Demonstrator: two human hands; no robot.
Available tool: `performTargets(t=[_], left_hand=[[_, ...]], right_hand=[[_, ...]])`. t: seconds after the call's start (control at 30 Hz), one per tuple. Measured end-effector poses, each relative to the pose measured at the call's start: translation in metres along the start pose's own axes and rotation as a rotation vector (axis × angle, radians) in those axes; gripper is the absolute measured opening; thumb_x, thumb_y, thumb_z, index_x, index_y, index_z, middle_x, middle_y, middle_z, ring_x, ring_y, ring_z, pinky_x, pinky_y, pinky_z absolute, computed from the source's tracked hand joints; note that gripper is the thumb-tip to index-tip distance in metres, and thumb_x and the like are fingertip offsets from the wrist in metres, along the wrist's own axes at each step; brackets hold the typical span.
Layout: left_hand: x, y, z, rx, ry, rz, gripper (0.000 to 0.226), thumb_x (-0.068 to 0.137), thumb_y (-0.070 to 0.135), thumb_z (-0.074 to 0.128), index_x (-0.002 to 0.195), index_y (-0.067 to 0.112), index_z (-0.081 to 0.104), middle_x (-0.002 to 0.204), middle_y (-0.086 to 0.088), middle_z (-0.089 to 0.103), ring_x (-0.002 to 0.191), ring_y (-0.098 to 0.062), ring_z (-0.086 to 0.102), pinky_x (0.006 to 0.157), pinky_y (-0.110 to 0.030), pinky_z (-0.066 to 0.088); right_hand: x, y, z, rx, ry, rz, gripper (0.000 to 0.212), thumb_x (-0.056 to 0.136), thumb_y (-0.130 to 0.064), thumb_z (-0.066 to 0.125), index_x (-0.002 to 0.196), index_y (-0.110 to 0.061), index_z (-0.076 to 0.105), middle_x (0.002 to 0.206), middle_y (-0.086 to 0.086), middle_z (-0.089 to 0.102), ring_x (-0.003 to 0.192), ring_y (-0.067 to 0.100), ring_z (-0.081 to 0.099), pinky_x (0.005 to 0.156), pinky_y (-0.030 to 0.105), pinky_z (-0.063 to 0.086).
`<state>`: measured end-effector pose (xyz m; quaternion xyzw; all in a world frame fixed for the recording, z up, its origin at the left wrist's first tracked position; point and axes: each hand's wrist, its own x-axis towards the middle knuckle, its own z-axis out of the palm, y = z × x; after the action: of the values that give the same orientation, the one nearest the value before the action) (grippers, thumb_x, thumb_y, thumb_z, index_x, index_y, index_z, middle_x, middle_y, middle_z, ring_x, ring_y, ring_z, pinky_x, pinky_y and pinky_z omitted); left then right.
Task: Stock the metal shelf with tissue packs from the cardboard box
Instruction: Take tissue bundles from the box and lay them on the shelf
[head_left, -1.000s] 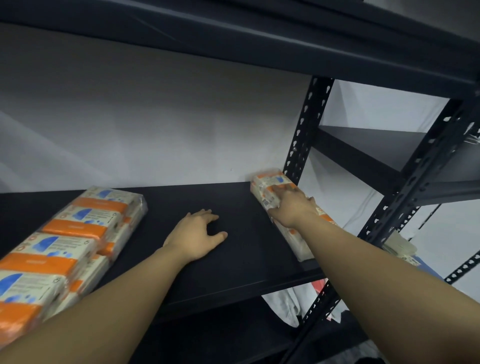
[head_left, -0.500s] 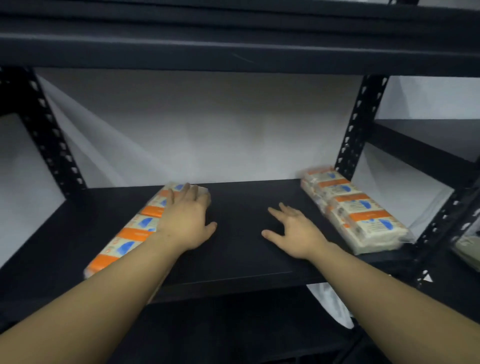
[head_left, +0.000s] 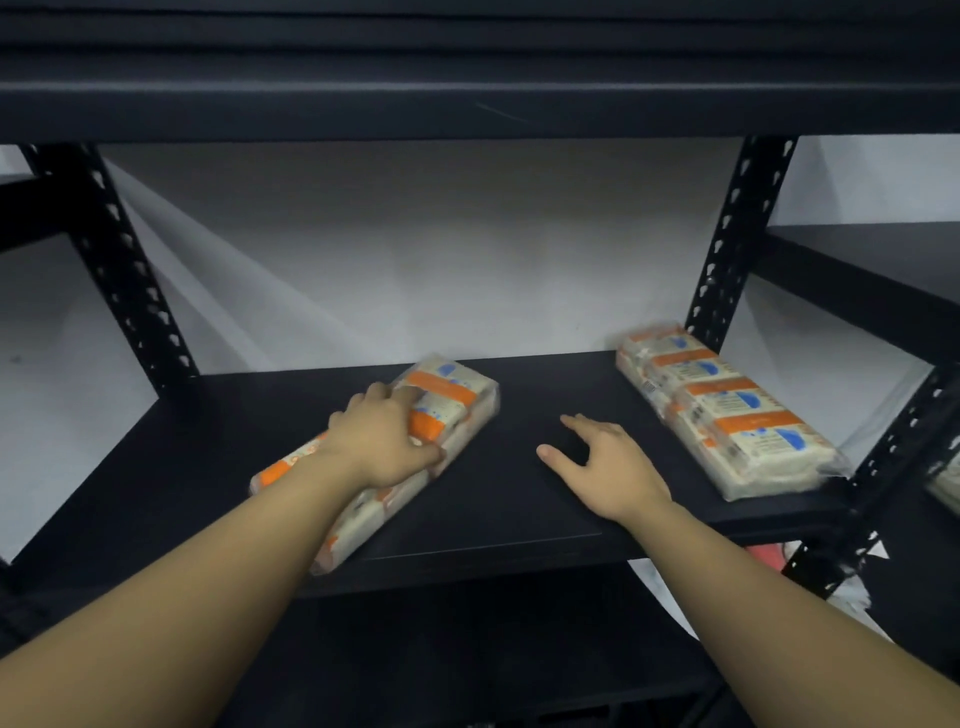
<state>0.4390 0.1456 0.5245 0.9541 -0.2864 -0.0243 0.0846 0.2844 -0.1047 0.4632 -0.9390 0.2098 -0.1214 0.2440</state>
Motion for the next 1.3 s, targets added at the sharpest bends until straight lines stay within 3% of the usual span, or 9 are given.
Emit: performTargets(t=[0.17,0.33,0.57,0.8,0.9,1.0,1.1,1.2,1.3], left_hand=[[0.015,0.036,0.002,-0.095,-0.107,0.328,0.1,0.067,0.068,0.072,0.156,0.039,0.036,0.156,0.0,0.041,0.137,-0.025,0.047,0.113,-0.048,0.042],[0.022,0.054,0.004,-0.126,-0.16,0.48,0.106,0.07,0.066,0.081,0.158,0.032,0.033,0.154,0.004,0.044,0.133,-0.018,0.051,0.112,-0.039,0.044],[-0.002,0.022,0.006,0.05,-0.079,0.369,0.115,0.065,0.092,0.061,0.161,0.042,0.02,0.168,-0.009,0.029,0.155,-0.03,0.026,0.124,-0.054,0.023],[-0.036,-0.022,0.006,-0.048,-0.028,0.279,0.106,0.068,0.074,0.075,0.157,0.048,0.024,0.165,-0.001,0.032,0.148,-0.027,0.035,0.12,-0.048,0.034],[-0.039,-0.021,0.004,-0.099,-0.001,0.31,0.094,0.074,0.066,0.079,0.155,0.045,0.036,0.162,0.003,0.037,0.143,-0.024,0.04,0.12,-0.047,0.034],[-0.04,-0.017,-0.002,-0.101,-0.015,0.324,0.087,0.078,0.059,0.081,0.152,0.041,0.041,0.162,0.001,0.038,0.149,-0.022,0.033,0.127,-0.053,0.012],[-0.038,-0.009,-0.005,-0.02,-0.028,0.312,0.089,0.079,0.058,0.079,0.153,0.035,0.037,0.165,-0.003,0.032,0.152,-0.026,0.028,0.127,-0.056,0.006],[-0.037,0.001,0.001,0.017,-0.011,0.326,0.093,0.079,0.06,0.077,0.155,0.033,0.032,0.166,-0.004,0.031,0.153,-0.026,0.027,0.127,-0.058,0.008],[-0.036,-0.003,0.012,-0.005,0.03,0.35,0.095,0.079,0.062,0.077,0.158,0.038,0.029,0.169,-0.002,0.028,0.157,-0.025,0.021,0.128,-0.057,0.01]], right_hand=[[-0.007,0.0,-0.005,0.229,0.122,-0.019,0.105,0.075,-0.08,0.071,0.162,-0.042,0.025,0.171,-0.007,0.021,0.157,0.015,0.015,0.123,0.045,0.027],[-0.011,0.001,-0.003,0.195,0.131,-0.101,0.119,0.057,-0.078,0.084,0.159,-0.045,0.031,0.173,-0.003,0.005,0.157,0.024,0.014,0.121,0.049,0.028],[-0.011,0.001,-0.003,0.25,0.125,-0.135,0.11,0.059,-0.07,0.088,0.155,-0.038,0.043,0.162,-0.004,0.03,0.136,0.009,0.041,0.114,0.041,0.042],[-0.013,-0.004,-0.002,0.226,0.201,-0.14,0.096,0.065,-0.054,0.093,0.148,-0.029,0.053,0.144,-0.005,0.045,0.119,0.007,0.048,0.102,0.032,0.047],[-0.014,-0.003,-0.001,0.221,0.236,-0.149,0.093,0.063,-0.056,0.094,0.144,-0.028,0.056,0.143,-0.004,0.047,0.122,0.011,0.051,0.105,0.039,0.052],[-0.014,-0.001,0.001,0.114,0.27,-0.145,0.092,0.063,-0.065,0.089,0.142,-0.028,0.059,0.154,0.001,0.039,0.141,0.023,0.039,0.116,0.053,0.042],[-0.009,-0.007,-0.01,-0.114,0.307,-0.303,0.096,0.062,-0.085,0.074,0.137,-0.026,0.061,0.166,0.005,0.032,0.154,0.029,0.025,0.123,0.06,0.023],[0.001,-0.023,-0.028,-0.211,0.124,-0.478,0.106,0.065,-0.089,0.066,0.151,-0.031,0.047,0.171,-0.002,0.022,0.158,0.019,0.016,0.128,0.056,0.012],[0.008,-0.033,-0.029,-0.274,-0.058,-0.508,0.105,0.072,-0.075,0.076,0.16,-0.035,0.034,0.17,-0.009,0.024,0.157,0.011,0.017,0.13,0.046,0.008]])
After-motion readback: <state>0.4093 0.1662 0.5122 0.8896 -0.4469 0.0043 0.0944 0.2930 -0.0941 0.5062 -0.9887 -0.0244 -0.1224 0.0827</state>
